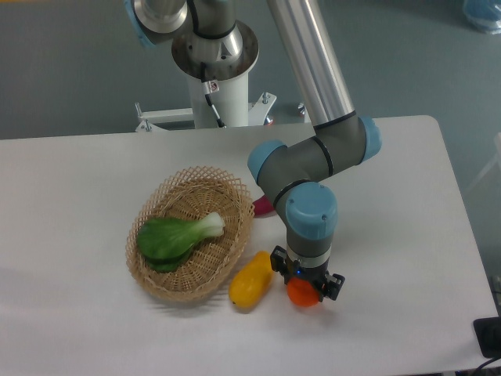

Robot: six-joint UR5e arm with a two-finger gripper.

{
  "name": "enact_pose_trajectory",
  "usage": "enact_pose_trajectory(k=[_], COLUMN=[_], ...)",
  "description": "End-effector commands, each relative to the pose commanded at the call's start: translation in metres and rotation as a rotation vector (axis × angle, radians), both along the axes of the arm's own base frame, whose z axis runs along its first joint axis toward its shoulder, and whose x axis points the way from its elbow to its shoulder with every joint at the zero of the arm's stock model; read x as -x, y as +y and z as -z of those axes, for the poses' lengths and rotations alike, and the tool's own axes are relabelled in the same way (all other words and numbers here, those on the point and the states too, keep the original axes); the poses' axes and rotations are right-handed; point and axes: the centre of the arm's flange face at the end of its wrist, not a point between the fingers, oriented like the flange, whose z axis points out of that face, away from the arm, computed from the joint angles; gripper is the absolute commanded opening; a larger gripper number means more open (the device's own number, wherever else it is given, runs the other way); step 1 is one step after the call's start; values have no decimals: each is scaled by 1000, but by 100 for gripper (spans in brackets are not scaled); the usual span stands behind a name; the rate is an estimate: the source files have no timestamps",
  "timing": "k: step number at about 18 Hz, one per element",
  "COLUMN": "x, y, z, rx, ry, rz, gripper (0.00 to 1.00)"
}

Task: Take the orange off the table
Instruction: 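Lift the grasped orange up off the table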

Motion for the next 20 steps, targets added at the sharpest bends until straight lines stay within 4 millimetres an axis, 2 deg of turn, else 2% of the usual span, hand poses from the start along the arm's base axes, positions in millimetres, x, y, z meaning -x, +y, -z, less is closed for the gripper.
enact_pose_trajectory(k=[1,6,8,10,11,13,15,18,20], x=[0,2,5,5,11,18,11,1,1], y=[0,-2,3,7,7,5,7,1,-12], z=[-5,-19,-39,-73,-99,-136,-180,-218,-242], rx=[-5,-21,-70,-176,-256,-362,-468,-538,-563], ry=[6,18,23,2,-13,-31,-58,-59,-34], rz=[-2,-5,-9,-25,-57,-78,-134,-136,-146], gripper=[61,61,61,61,61,61,61,61,61])
